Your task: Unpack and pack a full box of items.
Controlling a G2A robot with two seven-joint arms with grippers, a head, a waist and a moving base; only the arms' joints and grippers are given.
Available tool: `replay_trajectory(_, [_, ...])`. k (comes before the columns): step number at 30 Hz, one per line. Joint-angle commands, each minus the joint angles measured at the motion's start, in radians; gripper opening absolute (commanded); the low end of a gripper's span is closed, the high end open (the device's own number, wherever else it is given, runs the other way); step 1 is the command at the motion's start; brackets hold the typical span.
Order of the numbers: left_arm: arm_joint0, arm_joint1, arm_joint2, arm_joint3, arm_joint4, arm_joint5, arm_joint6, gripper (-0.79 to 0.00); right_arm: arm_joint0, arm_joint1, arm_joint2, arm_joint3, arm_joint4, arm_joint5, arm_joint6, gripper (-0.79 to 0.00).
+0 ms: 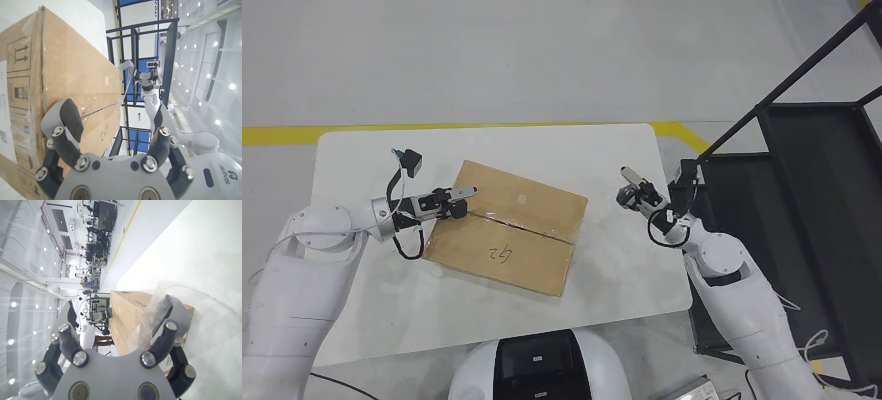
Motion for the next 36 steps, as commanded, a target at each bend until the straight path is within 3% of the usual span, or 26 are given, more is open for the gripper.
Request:
replay_trajectory(1, [0.0, 0.0, 0.0, 0.0, 0.0, 0.0, 0.0, 0.0, -0.006, 0.001, 0.014, -0.007, 0.002, 0.0, 0.003, -0.102])
replay_trajectory(2, [0.0, 0.0, 0.0, 0.0, 0.0, 0.0, 0.0, 0.0, -0.008, 0.001, 0.018, -0.008, 0.003, 0.001, 0.005, -0.129])
replay_trajectory(3, [0.0, 0.0, 0.0, 0.0, 0.0, 0.0, 0.0, 0.0, -0.009, 0.001, 0.022, -0.008, 0.007, 0.001, 0.003, -0.228])
replay_trajectory(4, [0.0, 0.0, 0.0, 0.0, 0.0, 0.0, 0.0, 0.0, -0.009, 0.001, 0.025, -0.007, 0.01, 0.002, 0.003, -0.243])
replay_trajectory(6, [0.0, 0.0, 0.0, 0.0, 0.0, 0.0, 0.0, 0.0, -0.007, 0.001, 0.029, -0.003, 0.017, 0.001, 0.006, -0.437])
replay_trajectory(7, [0.0, 0.0, 0.0, 0.0, 0.0, 0.0, 0.0, 0.0, -0.006, 0.001, 0.031, 0.0, 0.019, 0.001, 0.007, -0.483])
replay_trajectory(9, [0.0, 0.0, 0.0, 0.0, 0.0, 0.0, 0.0, 0.0, -0.001, 0.0, 0.033, 0.006, 0.019, 0.003, 0.008, -0.683])
replay_trajectory(11, [0.0, 0.0, 0.0, 0.0, 0.0, 0.0, 0.0, 0.0, 0.004, 0.0, 0.034, 0.01, 0.017, 0.007, 0.005, -0.785])
replay_trajectory(19, [0.0, 0.0, 0.0, 0.0, 0.0, 0.0, 0.0, 0.0, 0.003, -0.001, 0.04, 0.0, 0.004, 0.005, 0.013, -0.785])
replay_trajectory(28, [0.0, 0.0, 0.0, 0.0, 0.0, 0.0, 0.0, 0.0, -0.129, 0.004, 0.048, -0.252, -0.075, -0.028, 0.043, -0.785])
replay_trajectory(32, [0.0, 0.0, 0.0, 0.0, 0.0, 0.0, 0.0, 0.0, -0.158, 0.003, 0.006, -0.358, -0.151, 0.021, 0.032, -0.785])
replay_trajectory(36, [0.0, 0.0, 0.0, 0.0, 0.0, 0.0, 0.0, 0.0, -0.116, -0.009, -0.093, -0.378, -0.218, 0.092, -0.012, -0.785])
